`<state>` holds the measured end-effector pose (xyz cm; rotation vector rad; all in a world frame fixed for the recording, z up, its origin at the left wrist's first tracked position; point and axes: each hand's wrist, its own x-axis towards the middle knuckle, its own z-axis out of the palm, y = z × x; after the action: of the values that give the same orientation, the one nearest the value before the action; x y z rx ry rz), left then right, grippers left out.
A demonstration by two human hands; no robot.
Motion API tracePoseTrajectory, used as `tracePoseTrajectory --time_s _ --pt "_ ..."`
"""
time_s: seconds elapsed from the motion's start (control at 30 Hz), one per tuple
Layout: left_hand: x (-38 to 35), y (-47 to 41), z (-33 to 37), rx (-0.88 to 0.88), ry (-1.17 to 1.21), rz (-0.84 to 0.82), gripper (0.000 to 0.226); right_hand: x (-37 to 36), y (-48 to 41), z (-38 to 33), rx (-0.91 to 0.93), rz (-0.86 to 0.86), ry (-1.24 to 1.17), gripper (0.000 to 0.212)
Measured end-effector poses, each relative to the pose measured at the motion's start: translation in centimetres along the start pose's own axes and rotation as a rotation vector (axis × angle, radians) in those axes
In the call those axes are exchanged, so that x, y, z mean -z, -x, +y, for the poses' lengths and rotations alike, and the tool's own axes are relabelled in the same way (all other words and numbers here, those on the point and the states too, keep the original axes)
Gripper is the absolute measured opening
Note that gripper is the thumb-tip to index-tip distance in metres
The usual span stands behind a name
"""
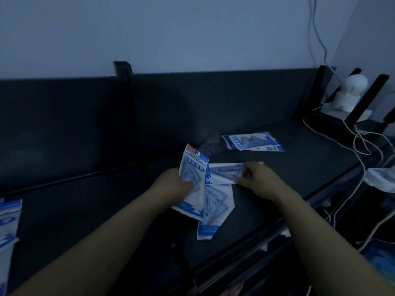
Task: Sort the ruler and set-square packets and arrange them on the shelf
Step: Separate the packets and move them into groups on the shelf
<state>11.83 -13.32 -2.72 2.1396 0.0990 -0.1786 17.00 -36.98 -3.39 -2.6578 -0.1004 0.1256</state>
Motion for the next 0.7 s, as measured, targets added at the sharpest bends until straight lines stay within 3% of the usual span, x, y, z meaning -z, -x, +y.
tracePoseTrajectory --time_s 0.1,0.23,0.37,0.57,0.7 --pt "-0.2 0.4 0.1 0.032 -0.009 0.007 0.019 0.7 0.4 -0.1 -0.036 0.037 0.129 0.056" --pt "-0.5 1.1 0.4 0.035 -0.008 0.01 0.012 1.6 1.3 -0.2 -0.193 -0.098 0.165 0.07" --pt "-1.0 1.4 0.5 0.033 0.012 0.027 0.013 1.0 2.2 -0.5 -0.281 -0.09 0.141 0.065" --pt "-1.7 1.2 0.9 0.092 0.118 0.045 0.012 0.6 3.6 -2.0 -0.317 0.013 -0.367 0.019" --pt "-2.0 0.9 0.9 0.176 0.266 0.036 0.017 0.1 4.3 -2.6 -0.311 0.048 -0.588 0.024"
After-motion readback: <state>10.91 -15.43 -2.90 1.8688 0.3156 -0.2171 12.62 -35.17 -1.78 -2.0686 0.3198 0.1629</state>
